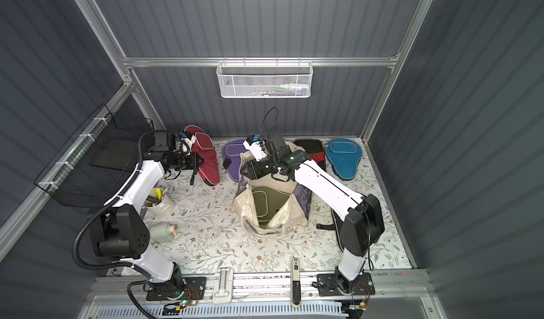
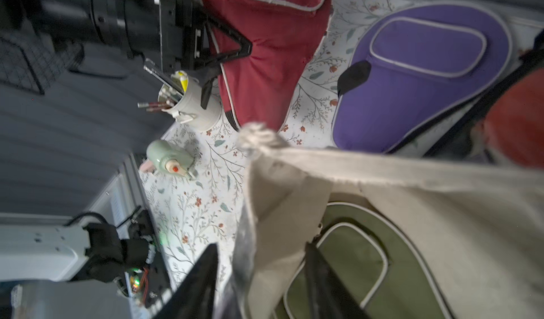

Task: Remove the ping pong set from the canvas bag
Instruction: Adjust the canvas bag at the center of the board, then place the ping pong set at the corner of the board.

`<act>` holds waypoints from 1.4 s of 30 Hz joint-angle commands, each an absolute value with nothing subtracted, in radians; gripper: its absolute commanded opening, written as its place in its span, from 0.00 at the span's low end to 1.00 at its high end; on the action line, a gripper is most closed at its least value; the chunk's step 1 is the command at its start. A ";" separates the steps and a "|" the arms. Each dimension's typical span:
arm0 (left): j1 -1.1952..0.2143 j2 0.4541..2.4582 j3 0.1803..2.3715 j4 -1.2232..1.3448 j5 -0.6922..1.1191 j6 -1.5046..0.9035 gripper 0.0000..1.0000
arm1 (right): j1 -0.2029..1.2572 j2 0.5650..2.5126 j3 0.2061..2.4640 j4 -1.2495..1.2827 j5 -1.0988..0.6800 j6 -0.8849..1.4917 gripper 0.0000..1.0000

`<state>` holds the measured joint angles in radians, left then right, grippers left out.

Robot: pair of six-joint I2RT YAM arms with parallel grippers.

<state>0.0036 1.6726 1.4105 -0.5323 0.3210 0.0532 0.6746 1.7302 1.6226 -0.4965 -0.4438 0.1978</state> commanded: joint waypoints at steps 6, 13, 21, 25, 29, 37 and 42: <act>0.018 1.803 1.481 -0.400 0.282 0.194 0.00 | 0.684 1.595 1.461 -0.474 -0.519 0.196 0.00; 0.046 1.920 1.563 -0.389 0.291 0.221 0.00 | 0.707 1.483 1.320 -0.463 -0.604 0.204 0.00; 0.076 2.031 1.651 -0.416 0.317 0.246 0.00 | 0.711 1.472 1.321 -0.449 -0.631 0.217 0.00; 0.079 2.088 1.700 -0.458 0.322 0.249 0.00 | 0.710 1.494 1.346 -0.459 -0.633 0.210 0.00; 0.081 2.119 1.727 -0.481 0.322 0.252 0.00 | 0.711 1.505 1.351 -0.462 -0.635 0.212 0.00; 0.091 2.175 1.775 -0.561 0.288 0.255 0.35 | 0.710 1.515 1.355 -0.463 -0.633 0.207 0.03; 0.091 2.197 1.789 -0.596 0.172 0.257 0.41 | 0.709 1.521 1.362 -0.467 -0.632 0.202 0.03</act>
<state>0.0853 2.1593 1.7687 -0.5358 0.2859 0.2153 0.7067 1.5051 1.3380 -0.4496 -0.6155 0.2085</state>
